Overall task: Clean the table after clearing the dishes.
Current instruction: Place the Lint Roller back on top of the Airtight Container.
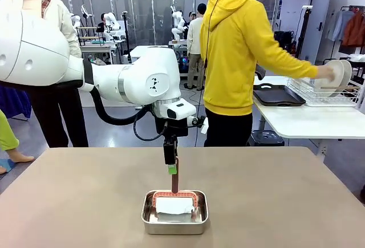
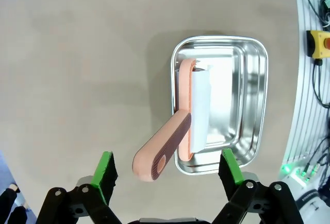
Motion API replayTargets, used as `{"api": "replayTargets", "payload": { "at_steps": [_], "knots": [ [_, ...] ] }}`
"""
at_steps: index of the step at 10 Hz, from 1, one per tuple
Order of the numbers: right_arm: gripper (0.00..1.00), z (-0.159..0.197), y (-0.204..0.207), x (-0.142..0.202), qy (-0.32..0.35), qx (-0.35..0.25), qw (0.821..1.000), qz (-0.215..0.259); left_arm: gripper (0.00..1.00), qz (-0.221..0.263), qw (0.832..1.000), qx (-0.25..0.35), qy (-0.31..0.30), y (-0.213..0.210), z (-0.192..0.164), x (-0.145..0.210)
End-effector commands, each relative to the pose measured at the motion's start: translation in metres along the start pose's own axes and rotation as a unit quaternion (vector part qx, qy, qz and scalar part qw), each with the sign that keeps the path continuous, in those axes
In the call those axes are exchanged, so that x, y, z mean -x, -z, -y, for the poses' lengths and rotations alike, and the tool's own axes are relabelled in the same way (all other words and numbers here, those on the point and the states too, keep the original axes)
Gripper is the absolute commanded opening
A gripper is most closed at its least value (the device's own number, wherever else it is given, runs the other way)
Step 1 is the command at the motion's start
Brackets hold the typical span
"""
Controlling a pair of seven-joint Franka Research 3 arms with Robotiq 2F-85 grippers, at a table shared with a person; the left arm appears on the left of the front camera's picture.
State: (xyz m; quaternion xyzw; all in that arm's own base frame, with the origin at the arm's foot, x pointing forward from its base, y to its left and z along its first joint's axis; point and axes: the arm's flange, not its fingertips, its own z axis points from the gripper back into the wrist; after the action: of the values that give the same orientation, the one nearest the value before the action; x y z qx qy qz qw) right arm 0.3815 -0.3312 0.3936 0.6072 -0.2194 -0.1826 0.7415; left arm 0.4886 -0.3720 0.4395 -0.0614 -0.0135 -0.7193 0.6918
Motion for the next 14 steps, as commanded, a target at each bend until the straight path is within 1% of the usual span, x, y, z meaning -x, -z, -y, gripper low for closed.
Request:
{"api": "replayTargets", "payload": {
  "at_steps": [1, 8, 9, 10, 11, 12, 13, 14],
  "knots": [
    [1.0, -0.003, -0.001, 0.001, -0.003, 0.0, 1.0, 0.001, 1.0, -0.001, 1.0, 0.003, 0.003, 0.004, 0.001, -0.003],
    [1.0, -0.003, -0.001, 0.001, -0.003, 0.0, 1.0, 0.001, 1.0, -0.001, 1.0, 0.005, 0.002, 0.006, 0.001, -0.002],
    [1.0, -0.003, -0.001, 0.001, -0.003, 0.0, 1.0, 0.001, 1.0, 0.002, 1.0, 0.002, -0.03, -0.028, -0.013, 0.025],
    [1.0, -0.003, -0.001, 0.001, -0.003, 0.0, 1.0, 0.001, 1.0, 0.033, 0.995, 0.022, -0.088, -0.055, -0.02, 0.056],
    [1.0, -0.003, -0.001, 0.001, -0.003, 0.0, 1.0, 0.001, 1.0, 0.113, 0.983, 0.052, -0.132, -0.077, -0.022, 0.093],
    [1.0, -0.003, -0.001, 0.001, -0.003, 0.0, 1.0, 0.001, 1.0, 0.207, 0.96, 0.096, -0.165, -0.086, -0.02, 0.138],
    [1.0, -0.003, -0.001, 0.001, -0.003, 0.0, 1.0, 0.001, 1.0, 0.295, 0.918, 0.157, -0.214, -0.087, -0.008, 0.194],
    [1.0, -0.003, -0.001, 0.001, -0.003, 0.0, 1.0, 0.001, 1.0, 0.363, 0.881, 0.178, -0.245, -0.087, 0.005, 0.24]
  ]
}}
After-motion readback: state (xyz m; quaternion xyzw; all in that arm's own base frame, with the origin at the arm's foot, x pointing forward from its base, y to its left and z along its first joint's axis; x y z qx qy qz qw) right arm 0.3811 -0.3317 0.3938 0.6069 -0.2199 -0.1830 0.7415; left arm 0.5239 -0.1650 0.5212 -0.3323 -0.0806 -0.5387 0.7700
